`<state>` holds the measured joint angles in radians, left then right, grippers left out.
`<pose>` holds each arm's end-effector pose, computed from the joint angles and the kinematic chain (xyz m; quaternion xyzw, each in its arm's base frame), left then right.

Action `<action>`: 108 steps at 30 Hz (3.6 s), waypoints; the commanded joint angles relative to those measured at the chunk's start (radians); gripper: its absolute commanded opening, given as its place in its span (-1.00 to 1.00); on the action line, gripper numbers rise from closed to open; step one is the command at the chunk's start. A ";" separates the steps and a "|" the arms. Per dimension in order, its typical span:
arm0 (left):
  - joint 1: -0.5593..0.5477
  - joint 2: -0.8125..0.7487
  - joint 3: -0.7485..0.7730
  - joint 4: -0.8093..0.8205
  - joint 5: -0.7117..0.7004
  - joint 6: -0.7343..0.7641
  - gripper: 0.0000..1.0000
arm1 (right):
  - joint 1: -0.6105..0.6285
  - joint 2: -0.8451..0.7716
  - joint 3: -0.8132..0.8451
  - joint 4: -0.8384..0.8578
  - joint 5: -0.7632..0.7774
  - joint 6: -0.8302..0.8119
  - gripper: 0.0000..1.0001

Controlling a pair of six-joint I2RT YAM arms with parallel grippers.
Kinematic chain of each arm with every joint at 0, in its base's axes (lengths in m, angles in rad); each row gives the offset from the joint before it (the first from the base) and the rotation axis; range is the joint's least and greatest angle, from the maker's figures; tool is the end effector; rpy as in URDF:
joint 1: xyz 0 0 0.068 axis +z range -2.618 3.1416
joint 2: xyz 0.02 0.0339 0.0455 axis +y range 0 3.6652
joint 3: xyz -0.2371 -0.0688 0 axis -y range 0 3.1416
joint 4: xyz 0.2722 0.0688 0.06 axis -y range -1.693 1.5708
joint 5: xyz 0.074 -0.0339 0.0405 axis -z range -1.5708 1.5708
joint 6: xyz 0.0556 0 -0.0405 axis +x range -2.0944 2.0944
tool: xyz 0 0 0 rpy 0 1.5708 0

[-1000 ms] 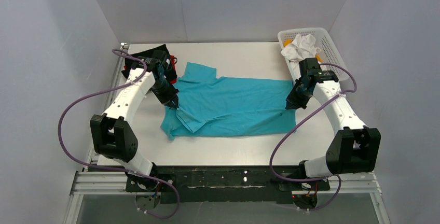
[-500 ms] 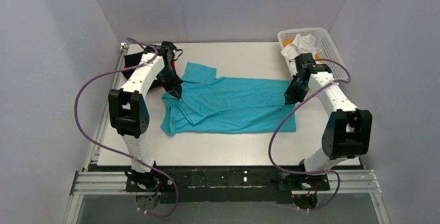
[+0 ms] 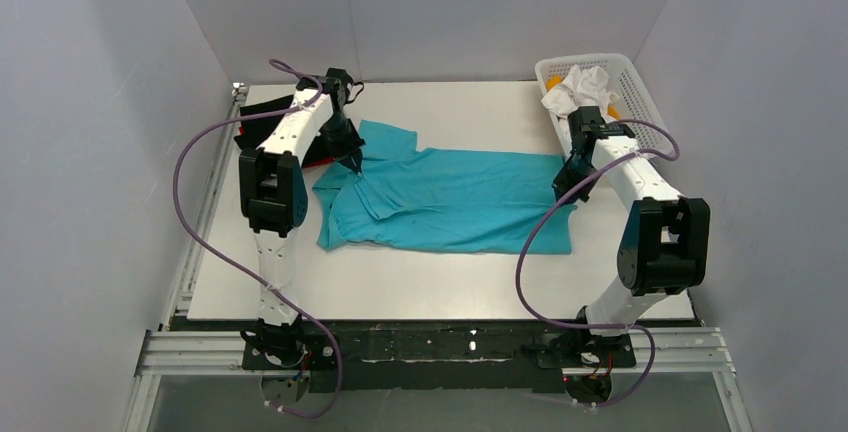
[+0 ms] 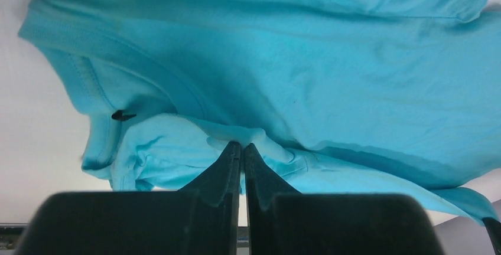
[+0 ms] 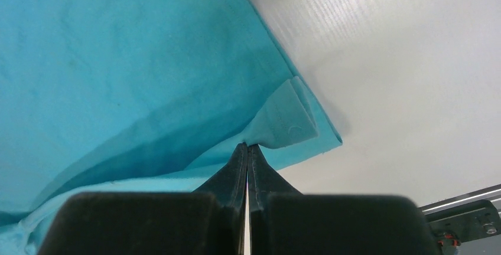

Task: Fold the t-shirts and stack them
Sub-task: Fold the flattened tshirt in 1/3 of the way

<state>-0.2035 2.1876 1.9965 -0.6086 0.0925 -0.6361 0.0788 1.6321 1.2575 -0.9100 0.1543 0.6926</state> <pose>0.5141 -0.1113 0.2213 -0.1817 0.9078 -0.1922 0.3256 0.3458 0.0187 0.1827 0.3086 0.9374 -0.0172 0.1604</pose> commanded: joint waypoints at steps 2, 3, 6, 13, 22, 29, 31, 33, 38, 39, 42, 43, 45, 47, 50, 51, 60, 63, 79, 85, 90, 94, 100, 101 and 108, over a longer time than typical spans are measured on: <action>0.006 0.068 0.058 -0.120 0.045 0.046 -0.97 | -0.013 0.047 0.006 0.013 0.052 0.018 -0.97; 0.006 0.077 0.060 -0.119 0.059 0.050 -0.87 | -0.013 0.056 0.014 0.014 0.055 0.018 -0.97; 0.006 0.096 0.077 -0.114 0.095 0.068 -0.18 | -0.013 0.069 0.056 -0.006 0.101 0.025 -0.81; -0.004 -0.069 0.037 -0.104 0.094 0.117 0.96 | -0.004 -0.033 0.069 -0.036 0.102 0.016 0.29; -0.020 -0.610 -0.568 -0.015 -0.042 0.063 0.96 | 0.099 -0.284 -0.108 -0.002 0.101 -0.009 0.59; 0.014 -0.925 -1.091 0.212 0.013 0.050 0.96 | 0.111 -0.340 -0.323 0.282 -0.216 -0.128 0.60; 0.028 -0.906 -1.147 0.295 0.062 0.049 0.96 | 0.111 -0.313 -0.327 0.326 -0.204 -0.135 0.60; 0.041 -0.852 -1.165 0.349 0.094 0.045 0.85 | 0.111 -0.291 -0.330 0.355 -0.165 -0.134 0.60; 0.092 -0.719 -1.158 0.443 0.145 0.062 0.55 | 0.082 -0.287 -0.350 0.340 -0.055 -0.126 0.60; 0.099 -0.703 -1.152 0.456 0.156 0.068 0.51 | 0.064 -0.294 -0.364 0.338 -0.048 -0.123 0.60; 0.105 -0.654 -1.133 0.474 0.151 0.079 0.38 | -0.001 -0.326 -0.412 0.338 -0.066 -0.102 0.60; 0.105 -0.637 -1.125 0.480 0.158 0.081 0.32 | -0.022 -0.336 -0.429 0.343 -0.079 -0.095 0.59; 0.106 -0.607 -1.118 0.488 0.177 0.085 0.14 | -0.058 -0.354 -0.458 0.350 -0.104 -0.080 0.58; 0.107 -0.588 -1.117 0.483 0.178 0.087 -0.06 | -0.069 -0.364 -0.479 0.349 -0.110 -0.065 0.57; 0.108 -0.586 -1.135 0.492 0.172 0.087 -0.29 | -0.117 -0.359 -0.496 0.345 -0.114 -0.047 0.56; 0.109 -0.586 -1.141 0.497 0.169 0.087 -0.36 | -0.123 -0.352 -0.502 0.345 -0.119 -0.043 0.56; 0.112 -0.606 -1.129 0.427 0.115 0.110 -1.00 | -0.135 -0.278 -0.524 0.358 -0.131 0.010 0.41; 0.114 -0.621 -1.135 0.415 0.095 0.115 -1.00 | -0.136 -0.243 -0.532 0.385 -0.146 0.022 0.28; 0.186 -0.654 -1.099 0.233 0.002 0.059 -1.00 | -0.151 -0.188 -0.550 0.245 -0.086 -0.025 -0.97; 0.187 -0.779 -1.158 0.069 -0.072 -0.032 -1.00 | -0.164 -0.317 -0.549 0.119 -0.056 -0.048 -0.97; 0.187 -0.839 -1.216 -0.060 -0.094 -0.074 -1.00 | -0.163 -0.341 -0.580 0.043 -0.080 -0.062 -0.97; 0.187 -0.815 -1.236 -0.174 -0.151 -0.112 -1.00 | -0.163 -0.368 -0.600 0.008 -0.113 -0.036 -0.97; 0.187 -0.905 -1.204 -0.245 -0.164 -0.126 0.53 | -0.164 -0.454 -0.546 -0.071 -0.044 -0.009 -0.16; 0.187 -0.949 -1.190 -0.254 -0.161 -0.128 0.90 | -0.163 -0.475 -0.524 -0.088 -0.032 -0.011 0.12; 0.180 -1.147 -1.073 -0.147 0.117 -0.080 0.96 | -0.117 -0.665 -0.403 -0.043 -0.137 -0.162 0.63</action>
<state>-0.0208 1.0813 0.8803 -0.7059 0.0105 -0.7441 -0.0742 1.0626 0.7773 -0.9768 0.0845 0.6376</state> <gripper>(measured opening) 0.981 0.805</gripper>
